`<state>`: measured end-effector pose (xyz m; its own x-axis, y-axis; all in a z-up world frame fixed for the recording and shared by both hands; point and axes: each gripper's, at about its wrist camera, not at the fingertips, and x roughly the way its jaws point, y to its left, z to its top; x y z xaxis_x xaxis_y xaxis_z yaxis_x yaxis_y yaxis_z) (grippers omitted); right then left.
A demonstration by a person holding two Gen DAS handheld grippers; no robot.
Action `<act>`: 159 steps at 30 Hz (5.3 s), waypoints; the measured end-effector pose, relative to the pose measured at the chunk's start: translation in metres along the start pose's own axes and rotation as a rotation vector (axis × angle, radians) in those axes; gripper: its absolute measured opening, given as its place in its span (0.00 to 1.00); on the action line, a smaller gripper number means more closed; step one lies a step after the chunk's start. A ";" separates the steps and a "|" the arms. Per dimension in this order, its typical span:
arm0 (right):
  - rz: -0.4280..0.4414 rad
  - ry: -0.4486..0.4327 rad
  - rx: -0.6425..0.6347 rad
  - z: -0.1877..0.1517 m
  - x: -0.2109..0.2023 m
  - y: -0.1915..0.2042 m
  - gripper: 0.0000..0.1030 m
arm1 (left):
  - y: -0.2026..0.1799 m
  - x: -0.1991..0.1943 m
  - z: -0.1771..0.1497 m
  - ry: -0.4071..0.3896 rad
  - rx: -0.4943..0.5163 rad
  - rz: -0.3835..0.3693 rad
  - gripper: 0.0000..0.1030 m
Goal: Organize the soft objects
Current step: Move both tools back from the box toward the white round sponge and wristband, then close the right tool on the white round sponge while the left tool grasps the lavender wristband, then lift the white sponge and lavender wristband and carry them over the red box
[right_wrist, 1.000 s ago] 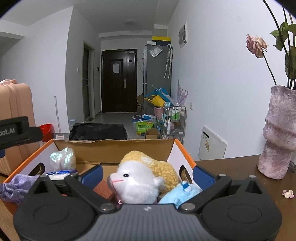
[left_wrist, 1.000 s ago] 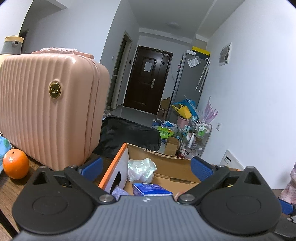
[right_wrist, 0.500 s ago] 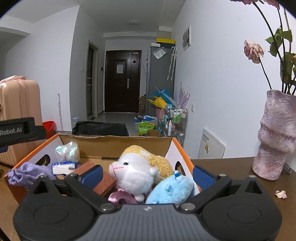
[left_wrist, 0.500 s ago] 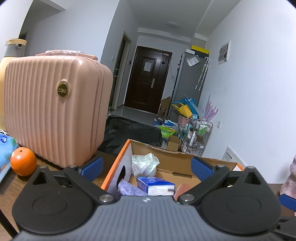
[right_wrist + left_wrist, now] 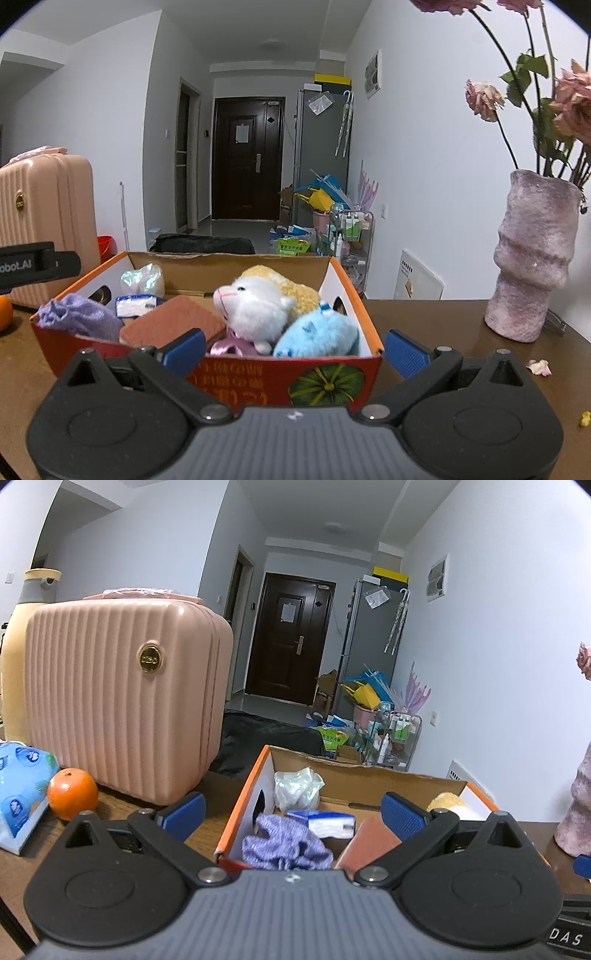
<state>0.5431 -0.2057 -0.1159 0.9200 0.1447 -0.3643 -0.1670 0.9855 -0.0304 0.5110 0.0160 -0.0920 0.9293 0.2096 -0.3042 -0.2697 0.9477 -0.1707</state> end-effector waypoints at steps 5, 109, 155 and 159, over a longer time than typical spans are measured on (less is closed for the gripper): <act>-0.001 0.011 -0.004 -0.011 -0.017 -0.006 1.00 | 0.005 -0.015 -0.005 0.008 0.010 -0.007 1.00; -0.096 0.095 0.160 -0.053 -0.033 -0.083 0.53 | -0.067 -0.020 -0.076 0.308 0.098 0.005 0.96; 0.012 -0.106 0.128 -0.035 -0.039 -0.042 0.53 | -0.049 -0.064 -0.028 0.111 0.133 -0.255 0.29; 0.031 -0.144 0.096 -0.027 -0.030 -0.019 0.53 | -0.046 -0.057 -0.021 0.069 0.122 -0.243 0.29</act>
<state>0.5089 -0.2317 -0.1298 0.9574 0.1797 -0.2258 -0.1680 0.9833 0.0703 0.4649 -0.0443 -0.0862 0.9426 -0.0403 -0.3316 -0.0046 0.9910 -0.1336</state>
